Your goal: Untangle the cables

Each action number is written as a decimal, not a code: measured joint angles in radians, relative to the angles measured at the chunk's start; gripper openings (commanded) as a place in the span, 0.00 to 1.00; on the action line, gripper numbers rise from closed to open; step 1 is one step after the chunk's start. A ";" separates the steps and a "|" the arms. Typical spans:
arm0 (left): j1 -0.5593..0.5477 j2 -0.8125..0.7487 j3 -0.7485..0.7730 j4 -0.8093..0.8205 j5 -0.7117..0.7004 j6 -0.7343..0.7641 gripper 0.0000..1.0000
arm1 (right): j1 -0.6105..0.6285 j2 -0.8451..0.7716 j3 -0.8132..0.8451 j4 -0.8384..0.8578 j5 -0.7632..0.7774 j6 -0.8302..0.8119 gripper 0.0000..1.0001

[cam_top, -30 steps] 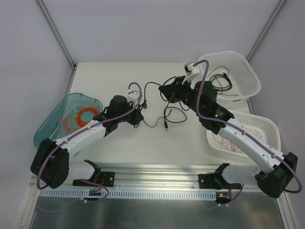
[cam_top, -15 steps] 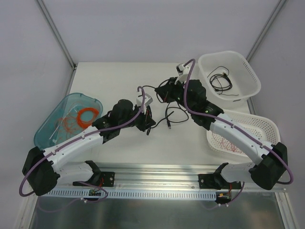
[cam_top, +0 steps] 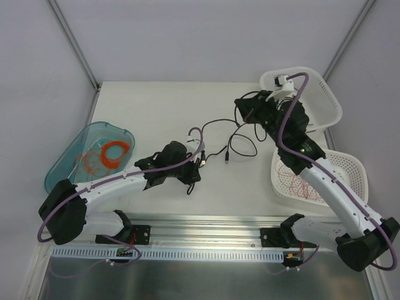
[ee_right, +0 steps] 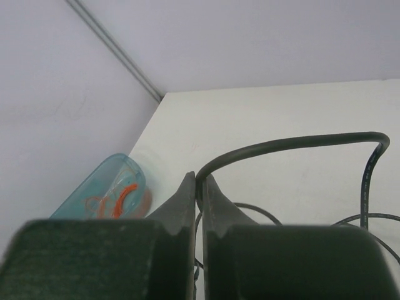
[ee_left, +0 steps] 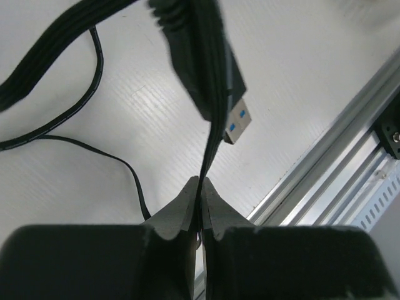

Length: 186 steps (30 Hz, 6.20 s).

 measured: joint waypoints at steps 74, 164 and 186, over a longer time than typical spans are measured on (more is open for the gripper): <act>0.440 -0.101 0.245 -0.277 -0.207 -0.090 0.99 | -0.304 0.337 0.895 -0.415 -0.229 -0.311 0.01; 0.565 -0.153 0.137 -0.208 -0.459 0.112 0.99 | 0.240 0.858 0.244 -0.528 0.259 0.352 0.55; 0.571 -0.154 0.136 -0.208 -0.452 0.111 0.99 | 0.209 0.826 0.189 -0.522 0.320 0.290 0.01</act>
